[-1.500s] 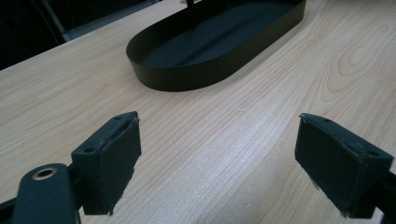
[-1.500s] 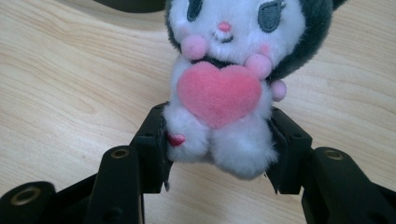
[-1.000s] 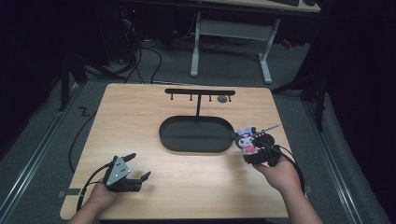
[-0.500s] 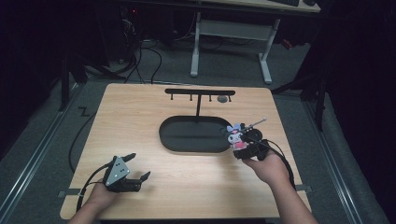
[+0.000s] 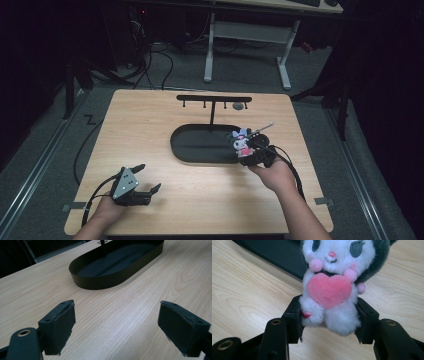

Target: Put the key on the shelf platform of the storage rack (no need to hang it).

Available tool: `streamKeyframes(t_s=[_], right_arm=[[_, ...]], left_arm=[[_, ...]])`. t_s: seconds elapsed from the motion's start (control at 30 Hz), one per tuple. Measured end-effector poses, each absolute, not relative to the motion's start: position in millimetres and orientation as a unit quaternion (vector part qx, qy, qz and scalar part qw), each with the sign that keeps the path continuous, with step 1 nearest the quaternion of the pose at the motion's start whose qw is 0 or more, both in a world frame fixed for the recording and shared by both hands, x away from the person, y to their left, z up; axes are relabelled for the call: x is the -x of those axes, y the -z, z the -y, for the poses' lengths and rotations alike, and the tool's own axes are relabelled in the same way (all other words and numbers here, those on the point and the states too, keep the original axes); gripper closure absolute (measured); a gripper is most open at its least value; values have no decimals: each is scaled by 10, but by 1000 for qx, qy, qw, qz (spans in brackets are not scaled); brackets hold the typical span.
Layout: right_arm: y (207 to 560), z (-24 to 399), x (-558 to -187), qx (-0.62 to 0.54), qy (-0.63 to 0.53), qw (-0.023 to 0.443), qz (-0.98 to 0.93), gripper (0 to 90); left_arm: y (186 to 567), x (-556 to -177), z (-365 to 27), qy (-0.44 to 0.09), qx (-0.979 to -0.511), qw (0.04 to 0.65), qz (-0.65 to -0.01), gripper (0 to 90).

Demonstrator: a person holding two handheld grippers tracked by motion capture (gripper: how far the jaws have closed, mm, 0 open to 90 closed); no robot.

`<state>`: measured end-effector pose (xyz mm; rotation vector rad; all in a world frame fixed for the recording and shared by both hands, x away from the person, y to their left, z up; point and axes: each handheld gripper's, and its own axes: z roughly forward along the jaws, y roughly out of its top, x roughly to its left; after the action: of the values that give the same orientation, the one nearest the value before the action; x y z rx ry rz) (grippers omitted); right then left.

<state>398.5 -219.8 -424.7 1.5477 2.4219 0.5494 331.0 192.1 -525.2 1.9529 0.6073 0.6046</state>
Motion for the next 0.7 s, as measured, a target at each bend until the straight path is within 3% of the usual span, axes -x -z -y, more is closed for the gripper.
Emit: streamKeyframes(t_s=[0.7], right_arm=[[4370,1974,-4230,-522,-210,108,-820,490]], left_arm=[[5252,-3343,-1911,-243,-803,481,-255,154]])
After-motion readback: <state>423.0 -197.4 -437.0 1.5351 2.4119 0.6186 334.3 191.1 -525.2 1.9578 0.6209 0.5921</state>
